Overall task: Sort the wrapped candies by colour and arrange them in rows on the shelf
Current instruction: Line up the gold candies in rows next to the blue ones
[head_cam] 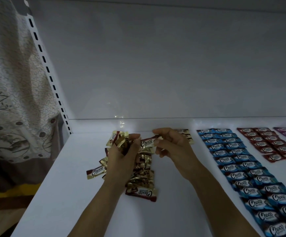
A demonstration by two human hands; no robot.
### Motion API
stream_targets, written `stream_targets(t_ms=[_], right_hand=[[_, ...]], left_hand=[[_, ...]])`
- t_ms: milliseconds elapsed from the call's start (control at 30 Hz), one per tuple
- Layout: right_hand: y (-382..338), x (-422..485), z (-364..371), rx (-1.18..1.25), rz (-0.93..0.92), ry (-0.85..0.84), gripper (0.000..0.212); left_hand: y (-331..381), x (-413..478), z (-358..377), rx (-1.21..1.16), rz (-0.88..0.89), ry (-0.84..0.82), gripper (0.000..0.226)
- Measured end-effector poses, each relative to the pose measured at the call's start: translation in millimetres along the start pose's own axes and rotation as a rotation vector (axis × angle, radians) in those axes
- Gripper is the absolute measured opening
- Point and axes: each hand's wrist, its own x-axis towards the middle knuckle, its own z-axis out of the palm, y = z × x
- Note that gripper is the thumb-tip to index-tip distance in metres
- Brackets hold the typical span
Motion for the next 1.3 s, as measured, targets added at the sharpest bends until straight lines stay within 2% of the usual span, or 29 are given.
stream_targets(t_ms=[200, 300, 333, 400, 500, 700, 933, 967, 1033, 1100, 1200, 1300], right_hand=[[-0.3, 0.2, -2.8, 0.030, 0.057, -0.050, 0.020], [0.6, 2.2, -7.8, -0.090, 0.114, 0.098, 0.018], [4.0, 3.6, -13.0, -0.173, 0.133, 0.194, 0.017], [14.3, 7.5, -28.4, -0.507, 0.131, 0.354, 0.014], [23.0, 7.8, -40.8, -0.910, 0.178, 0.371, 0.011], [24.9, 5.4, -36.0, -1.180, 0.174, 0.423, 0.036], [30.7, 6.5, -36.0, -1.230, 0.108, 0.429, 0.034], [30.1, 6.4, -34.5, -1.257, 0.060, 0.434, 0.032], [29.7, 6.9, -30.2, -1.292, -0.151, 0.404, 0.022], [30.3, 7.5, -25.5, -1.316, -0.294, 0.281, 0.014], [33.0, 5.2, -20.1, -1.338, -0.267, 0.111, 0.013], [34.9, 4.4, -22.2, -1.366, -0.241, 0.122, 0.019]], left_hand=[[1.9, -0.2, -0.1, -0.036, -0.064, 0.015, 0.031], [4.1, -0.1, 0.9, -0.005, -0.063, 0.011, 0.016], [2.9, 0.2, 1.4, -0.009, -0.086, 0.014, 0.015], [-0.4, 2.1, 0.6, -0.032, -0.150, 0.012, 0.014], [-1.9, 2.3, 0.6, -0.020, -0.164, -0.021, 0.014], [4.6, -3.6, 4.1, -0.103, -0.207, -0.082, 0.020], [5.0, -3.9, 4.0, -0.048, -0.193, -0.024, 0.025], [4.5, -3.5, 3.5, -0.043, -0.195, -0.013, 0.025], [5.6, -2.4, 3.1, -0.065, -0.223, 0.006, 0.024], [6.4, -1.2, 3.3, -0.107, -0.257, 0.024, 0.025], [7.9, -1.2, 2.7, -0.133, -0.274, 0.043, 0.025], [12.9, -2.9, 1.5, -0.138, -0.279, 0.031, 0.027]])
